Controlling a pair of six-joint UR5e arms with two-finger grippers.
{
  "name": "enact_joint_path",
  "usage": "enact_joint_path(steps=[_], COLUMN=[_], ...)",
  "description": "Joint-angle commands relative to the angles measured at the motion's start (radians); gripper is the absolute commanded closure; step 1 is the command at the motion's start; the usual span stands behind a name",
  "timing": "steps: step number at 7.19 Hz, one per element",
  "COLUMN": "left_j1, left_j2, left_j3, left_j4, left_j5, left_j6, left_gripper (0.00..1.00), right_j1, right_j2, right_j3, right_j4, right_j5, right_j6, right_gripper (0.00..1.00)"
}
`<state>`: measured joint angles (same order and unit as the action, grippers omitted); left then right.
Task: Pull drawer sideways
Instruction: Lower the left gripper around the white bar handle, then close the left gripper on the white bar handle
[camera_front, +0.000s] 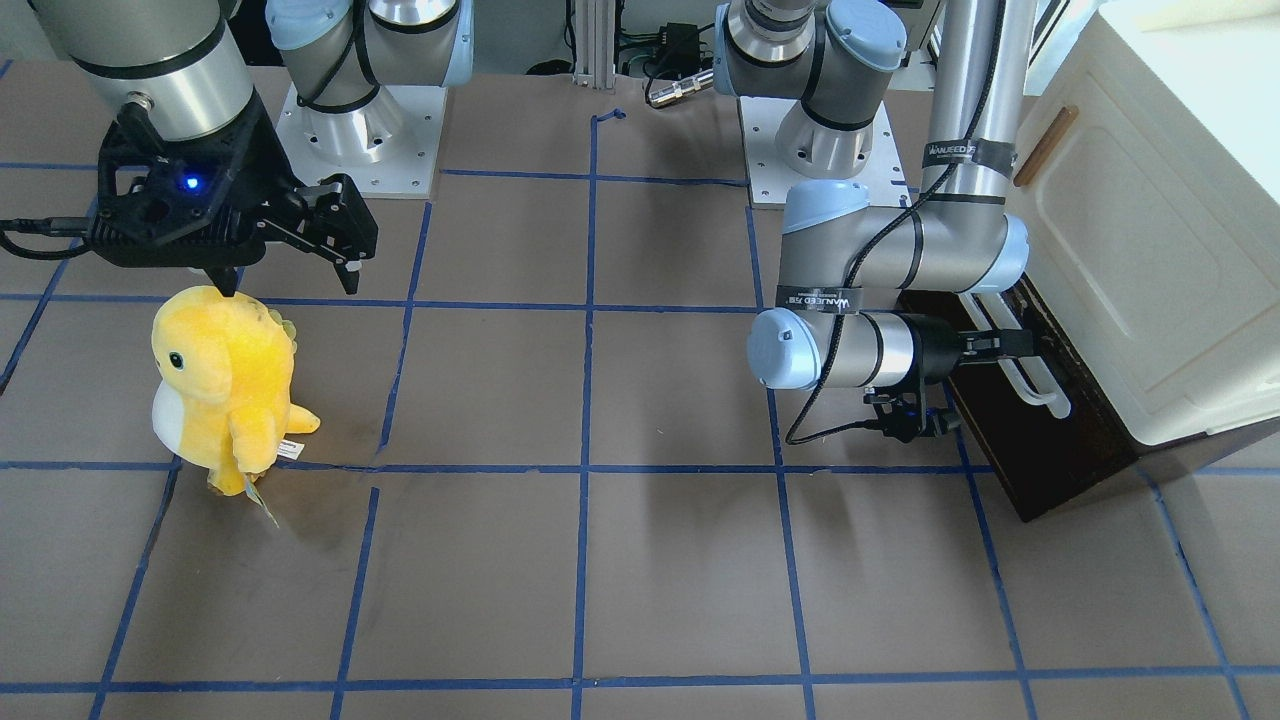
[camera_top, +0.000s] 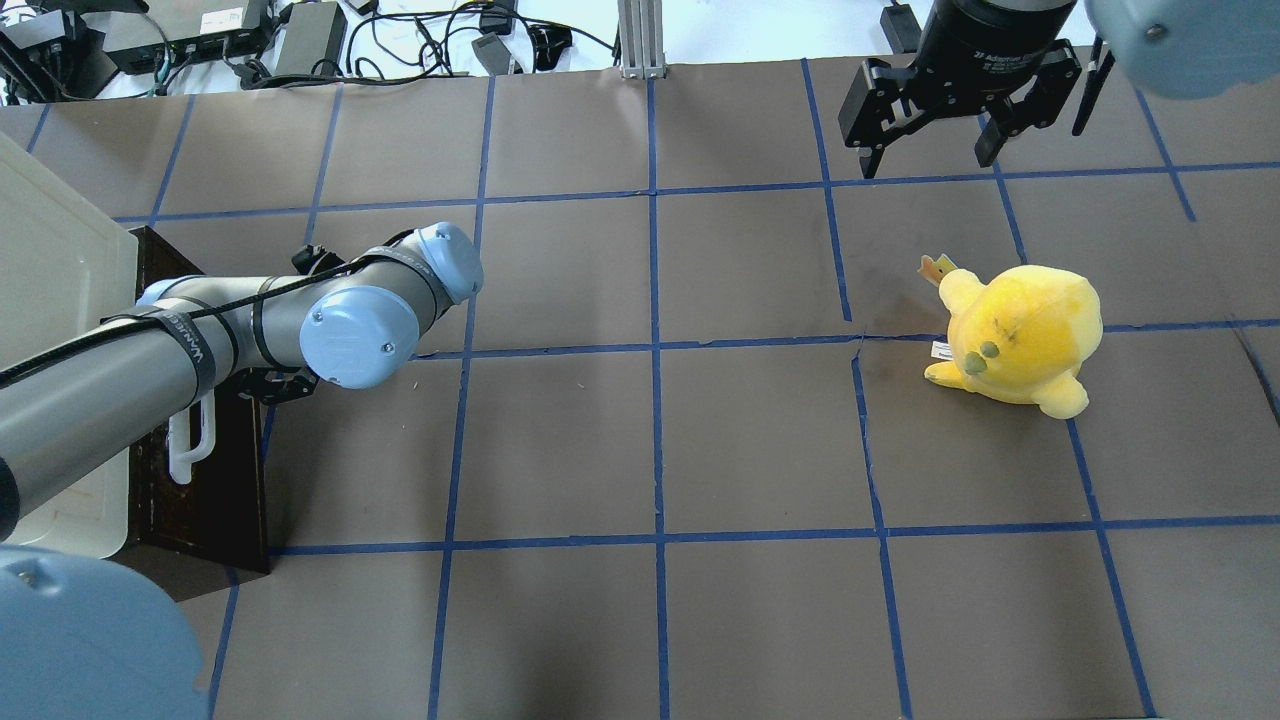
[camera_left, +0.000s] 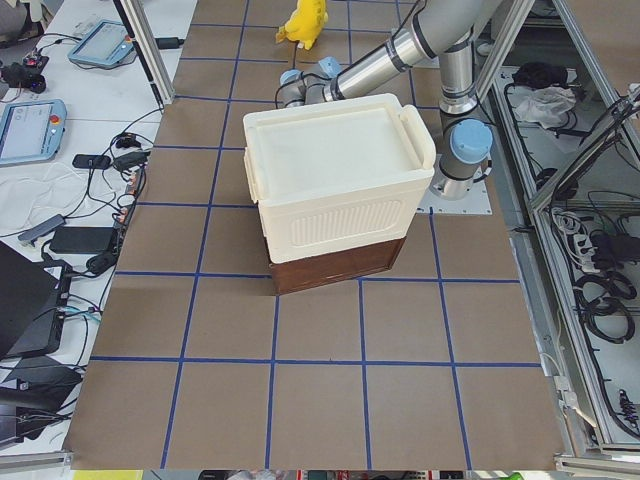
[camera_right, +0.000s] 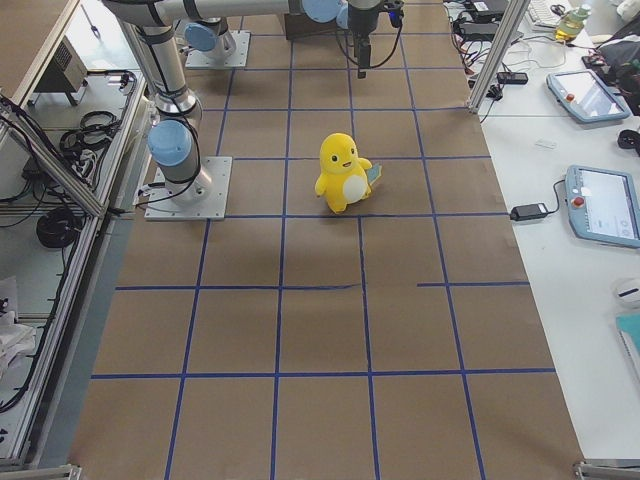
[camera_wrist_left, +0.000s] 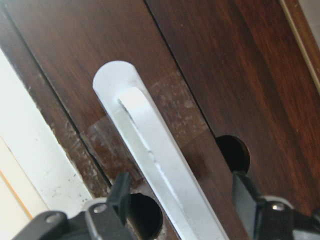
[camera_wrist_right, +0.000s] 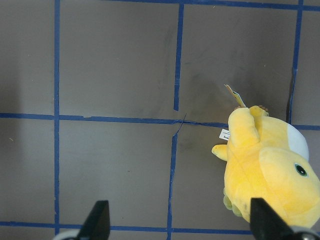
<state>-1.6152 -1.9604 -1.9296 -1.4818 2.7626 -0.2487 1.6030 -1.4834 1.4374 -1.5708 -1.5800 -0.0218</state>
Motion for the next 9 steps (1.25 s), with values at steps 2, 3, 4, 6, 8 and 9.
enact_joint_path(steps=[2, 3, 4, 6, 8, 9], left_j1=[-0.003, -0.008, -0.011, -0.018, -0.022, -0.028], left_j2=[-0.003, -0.003, -0.003, -0.003, 0.003, 0.000], left_j3=[0.000, 0.000, 0.000, 0.000, 0.012, 0.014], left_j4=[0.000, 0.000, 0.000, 0.000, 0.003, 0.003], left_j5=[-0.003, -0.006, -0.005, -0.003, -0.001, -0.003], left_j6=[-0.003, -0.004, -0.003, 0.000, 0.005, 0.005], left_gripper=[0.59, 0.65, 0.75, 0.84, 0.84, 0.84], right_j1=[0.000, 0.000, 0.000, 0.000, 0.000, 0.000], right_j2=[0.000, 0.000, 0.000, 0.000, 0.000, 0.000], right_j3=[0.000, 0.000, 0.000, 0.000, 0.000, 0.000], right_j4=[0.000, 0.000, 0.000, 0.000, 0.000, 0.000], right_j5=[0.000, 0.000, 0.000, 0.000, 0.000, 0.000], right_j6=[0.000, 0.000, 0.000, 0.000, 0.000, 0.000], right_gripper=[0.00, 0.00, 0.00, 0.00, 0.00, 0.00])
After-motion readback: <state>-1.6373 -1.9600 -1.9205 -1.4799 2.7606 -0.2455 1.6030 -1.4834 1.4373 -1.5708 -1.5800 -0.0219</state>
